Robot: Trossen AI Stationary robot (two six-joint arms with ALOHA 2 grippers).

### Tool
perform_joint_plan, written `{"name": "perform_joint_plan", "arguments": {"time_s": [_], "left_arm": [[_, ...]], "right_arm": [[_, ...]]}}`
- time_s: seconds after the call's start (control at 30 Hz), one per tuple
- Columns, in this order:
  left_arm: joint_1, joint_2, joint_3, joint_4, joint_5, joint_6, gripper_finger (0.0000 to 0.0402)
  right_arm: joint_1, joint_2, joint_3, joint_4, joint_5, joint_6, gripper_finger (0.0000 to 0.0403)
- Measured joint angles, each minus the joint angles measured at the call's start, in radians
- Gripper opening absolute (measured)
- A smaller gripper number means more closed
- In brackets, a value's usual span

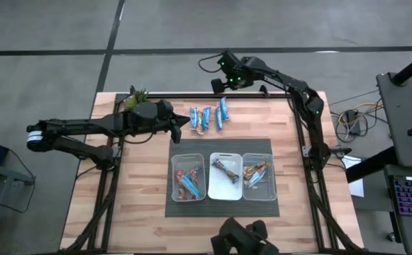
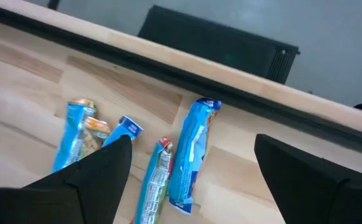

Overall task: Pick and place Granola Bars by type
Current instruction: Put the blue granola bar into the white bin

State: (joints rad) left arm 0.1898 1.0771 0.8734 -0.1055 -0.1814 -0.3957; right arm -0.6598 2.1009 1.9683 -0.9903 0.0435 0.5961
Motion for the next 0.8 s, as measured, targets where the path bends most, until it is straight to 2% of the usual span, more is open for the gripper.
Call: {"name": "perform_joint_plan", "arguments": {"time_s": [0.4, 0.57, 0.8], "left_arm": [[0.000, 0.000, 0.000, 0.000, 0.000, -0.024, 0.0000], [0.000, 0.000, -0.001, 0.000, 0.000, -0.024, 0.0000], [0.000, 0.000, -0.001, 0.000, 0.000, -0.028, 0.0000]], "right_arm": [[-0.016, 0.109, 0.009, 0.046, -0.020, 0.048, 0.0326], [-0.025, 0.149, 0.008, 0.066, -0.075, 0.086, 0.0325], [-0.026, 0.205, 0.008, 0.069, -0.090, 0.086, 0.0325]]}}
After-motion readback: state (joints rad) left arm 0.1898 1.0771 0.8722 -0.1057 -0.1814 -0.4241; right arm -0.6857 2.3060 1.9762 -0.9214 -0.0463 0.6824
